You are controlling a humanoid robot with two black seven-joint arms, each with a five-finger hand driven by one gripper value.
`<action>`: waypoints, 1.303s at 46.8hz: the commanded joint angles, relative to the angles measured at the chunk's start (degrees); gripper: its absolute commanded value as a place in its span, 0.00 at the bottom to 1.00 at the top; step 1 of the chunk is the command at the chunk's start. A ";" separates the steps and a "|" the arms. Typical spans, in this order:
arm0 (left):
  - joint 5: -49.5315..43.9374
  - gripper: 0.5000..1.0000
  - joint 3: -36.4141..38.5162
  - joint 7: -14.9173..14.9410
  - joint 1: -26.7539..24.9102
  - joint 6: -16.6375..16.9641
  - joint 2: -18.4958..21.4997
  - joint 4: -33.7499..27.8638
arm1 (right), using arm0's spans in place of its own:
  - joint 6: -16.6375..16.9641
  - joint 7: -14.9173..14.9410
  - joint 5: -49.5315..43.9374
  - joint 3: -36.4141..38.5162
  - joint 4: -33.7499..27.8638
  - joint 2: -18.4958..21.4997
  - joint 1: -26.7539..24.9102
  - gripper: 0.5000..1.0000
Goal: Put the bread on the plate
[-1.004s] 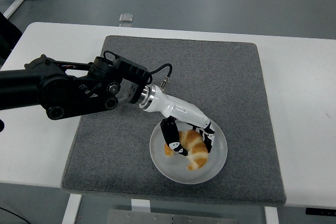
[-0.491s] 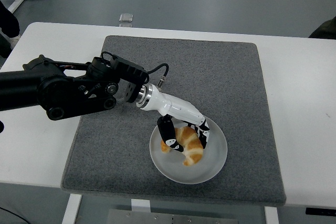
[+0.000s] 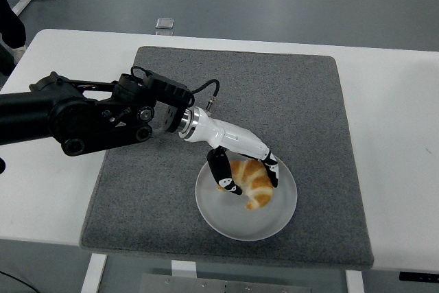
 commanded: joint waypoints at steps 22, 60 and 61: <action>-20.57 0.99 -12.22 0.00 0.71 -0.06 1.06 2.19 | -0.02 0.00 0.00 0.00 0.00 0.00 0.00 0.90; -81.57 1.00 -22.77 1.49 3.95 5.57 6.59 22.06 | -0.02 0.00 0.00 0.00 0.00 0.00 0.00 0.90; -82.54 1.00 -22.77 1.67 4.31 5.57 7.03 22.06 | -0.02 0.00 0.00 0.00 0.00 0.00 0.00 0.90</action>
